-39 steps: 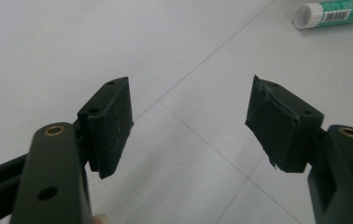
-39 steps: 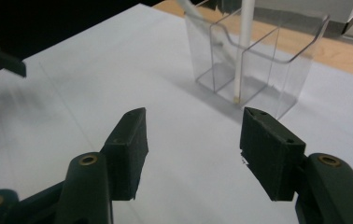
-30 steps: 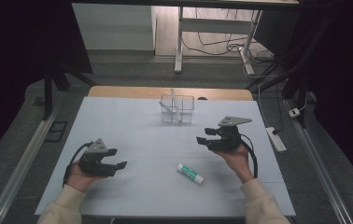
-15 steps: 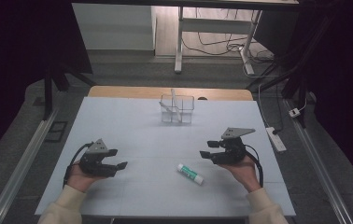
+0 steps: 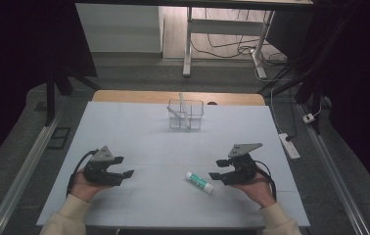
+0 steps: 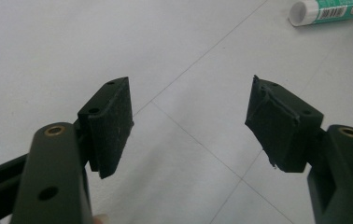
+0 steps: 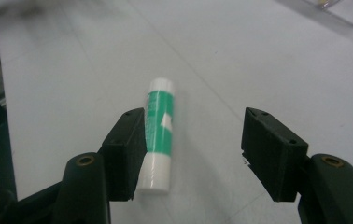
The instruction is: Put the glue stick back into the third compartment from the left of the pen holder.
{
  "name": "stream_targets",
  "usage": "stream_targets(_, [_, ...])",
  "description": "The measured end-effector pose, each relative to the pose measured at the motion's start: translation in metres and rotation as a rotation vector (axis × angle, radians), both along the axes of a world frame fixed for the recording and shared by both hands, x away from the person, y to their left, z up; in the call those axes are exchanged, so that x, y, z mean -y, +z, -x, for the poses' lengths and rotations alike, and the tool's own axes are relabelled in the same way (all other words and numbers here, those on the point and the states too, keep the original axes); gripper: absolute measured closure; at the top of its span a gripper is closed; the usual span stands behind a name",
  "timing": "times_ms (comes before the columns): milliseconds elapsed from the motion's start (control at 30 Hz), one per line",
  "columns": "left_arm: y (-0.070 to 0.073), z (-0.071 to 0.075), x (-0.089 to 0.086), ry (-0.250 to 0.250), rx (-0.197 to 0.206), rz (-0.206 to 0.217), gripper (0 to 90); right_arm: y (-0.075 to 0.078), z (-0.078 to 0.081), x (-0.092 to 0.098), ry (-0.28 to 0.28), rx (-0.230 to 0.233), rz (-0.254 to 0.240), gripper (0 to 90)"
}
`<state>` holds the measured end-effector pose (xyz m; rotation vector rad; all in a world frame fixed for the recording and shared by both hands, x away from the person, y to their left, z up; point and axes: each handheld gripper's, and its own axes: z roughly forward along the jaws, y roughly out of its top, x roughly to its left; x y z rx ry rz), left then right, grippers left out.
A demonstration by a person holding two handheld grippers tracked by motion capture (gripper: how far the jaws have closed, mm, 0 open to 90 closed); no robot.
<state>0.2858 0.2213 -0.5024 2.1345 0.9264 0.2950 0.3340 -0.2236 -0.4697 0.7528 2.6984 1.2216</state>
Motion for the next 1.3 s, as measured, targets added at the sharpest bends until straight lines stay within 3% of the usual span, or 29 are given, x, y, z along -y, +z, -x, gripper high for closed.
stream_targets(300, [0.0, -0.001, 0.0, 0.004, -0.004, -0.005, 31.5, -0.004, 0.006, -0.008, 0.032, -0.018, 0.08, 38.5])
stream_targets(567, [-0.001, 0.0, 0.001, 0.002, -0.002, -0.01, 31.5, -0.008, 0.011, -0.03, 0.071, -0.037, 0.205, 37.6])
stream_targets(1067, [-0.001, -0.001, 0.002, 0.002, -0.003, -0.013, 31.4, -0.028, 0.01, -0.048, 0.073, -0.067, 0.316, 37.9])
stream_targets(1300, [-0.001, -0.001, 0.002, -0.002, -0.003, -0.015, 31.4, -0.032, 0.013, -0.049, 0.086, -0.061, 0.354, 50.1])
